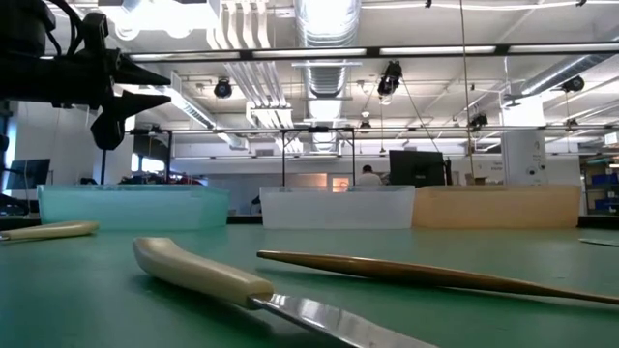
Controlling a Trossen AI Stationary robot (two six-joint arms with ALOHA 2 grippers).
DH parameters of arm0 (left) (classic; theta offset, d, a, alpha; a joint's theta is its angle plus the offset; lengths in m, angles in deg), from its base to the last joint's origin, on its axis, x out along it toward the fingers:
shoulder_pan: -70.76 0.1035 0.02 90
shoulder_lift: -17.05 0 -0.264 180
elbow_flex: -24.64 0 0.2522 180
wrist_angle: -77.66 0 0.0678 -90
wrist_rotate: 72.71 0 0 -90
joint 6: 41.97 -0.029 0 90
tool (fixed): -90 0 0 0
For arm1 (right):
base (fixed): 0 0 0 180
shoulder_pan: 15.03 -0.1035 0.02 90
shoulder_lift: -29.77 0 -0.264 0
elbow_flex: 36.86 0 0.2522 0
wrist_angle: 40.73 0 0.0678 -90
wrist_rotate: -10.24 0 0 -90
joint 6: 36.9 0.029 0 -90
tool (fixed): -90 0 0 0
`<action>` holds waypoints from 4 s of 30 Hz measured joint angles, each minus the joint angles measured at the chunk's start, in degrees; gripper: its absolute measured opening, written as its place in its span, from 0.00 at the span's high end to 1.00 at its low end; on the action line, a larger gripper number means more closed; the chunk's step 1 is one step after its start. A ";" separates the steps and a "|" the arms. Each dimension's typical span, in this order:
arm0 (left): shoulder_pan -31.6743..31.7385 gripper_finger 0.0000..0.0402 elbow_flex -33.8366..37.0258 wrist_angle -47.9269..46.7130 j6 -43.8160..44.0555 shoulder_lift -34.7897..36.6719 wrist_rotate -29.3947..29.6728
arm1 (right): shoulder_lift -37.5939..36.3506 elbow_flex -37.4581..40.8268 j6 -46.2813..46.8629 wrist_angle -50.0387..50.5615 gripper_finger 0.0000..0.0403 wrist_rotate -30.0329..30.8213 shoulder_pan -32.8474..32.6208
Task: Sort silverware by color (type)
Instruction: Put the green knife into the transparent bin
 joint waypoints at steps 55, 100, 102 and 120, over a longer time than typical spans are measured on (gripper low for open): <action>-0.01 0.73 0.00 -0.02 0.00 -0.22 -0.02 | 2.94 0.03 -0.27 -5.20 0.97 14.81 0.59; -0.01 0.73 0.01 -0.02 0.00 -0.22 -0.02 | -5.01 -12.09 -31.73 26.69 0.96 22.05 23.81; -0.02 0.73 0.01 -0.01 0.00 -0.22 -0.02 | -4.71 -11.13 -30.50 25.51 0.93 20.07 22.90; -0.01 0.73 0.02 -0.01 0.00 -0.22 -0.02 | -4.70 -0.90 -26.71 11.83 0.50 12.12 19.20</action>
